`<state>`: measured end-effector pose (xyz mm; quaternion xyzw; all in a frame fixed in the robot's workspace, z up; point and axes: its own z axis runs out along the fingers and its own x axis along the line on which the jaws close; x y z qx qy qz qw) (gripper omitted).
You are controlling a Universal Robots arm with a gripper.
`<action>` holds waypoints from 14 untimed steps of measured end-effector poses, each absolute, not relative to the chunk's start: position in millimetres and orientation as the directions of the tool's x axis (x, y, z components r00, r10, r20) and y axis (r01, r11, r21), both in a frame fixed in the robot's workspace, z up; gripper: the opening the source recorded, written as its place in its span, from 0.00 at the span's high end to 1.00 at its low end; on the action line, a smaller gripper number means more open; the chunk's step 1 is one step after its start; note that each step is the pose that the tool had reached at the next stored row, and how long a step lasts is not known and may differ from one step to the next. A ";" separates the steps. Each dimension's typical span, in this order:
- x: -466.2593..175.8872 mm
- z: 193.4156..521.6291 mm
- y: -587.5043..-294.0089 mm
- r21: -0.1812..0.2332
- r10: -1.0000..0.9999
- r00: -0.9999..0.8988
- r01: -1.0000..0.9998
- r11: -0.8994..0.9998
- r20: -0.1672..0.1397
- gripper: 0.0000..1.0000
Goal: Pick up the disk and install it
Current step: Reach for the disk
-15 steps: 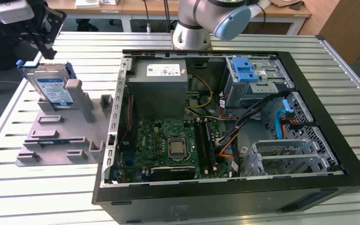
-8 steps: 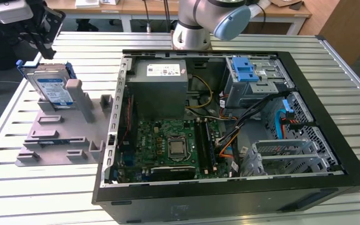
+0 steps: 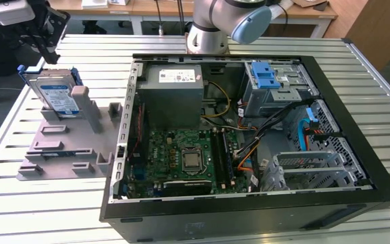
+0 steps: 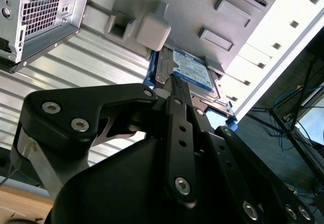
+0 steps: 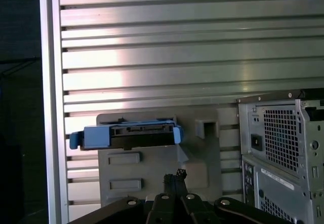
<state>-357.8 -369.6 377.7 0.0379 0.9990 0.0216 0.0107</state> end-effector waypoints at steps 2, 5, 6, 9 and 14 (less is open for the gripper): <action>-358.4 377.7 -369.5 0.044 0.076 -0.997 0.075 0.996 -0.020 0.89; -360.2 377.5 -369.0 0.044 0.076 -0.997 0.075 0.996 -0.020 0.89; -360.8 377.3 -368.9 0.044 0.076 -0.997 0.075 0.996 -0.019 0.89; -361.5 376.8 -368.5 0.042 0.076 -0.997 0.076 0.996 0.002 0.89; -368.2 375.8 -364.5 0.041 0.076 -0.997 0.077 0.996 0.019 0.89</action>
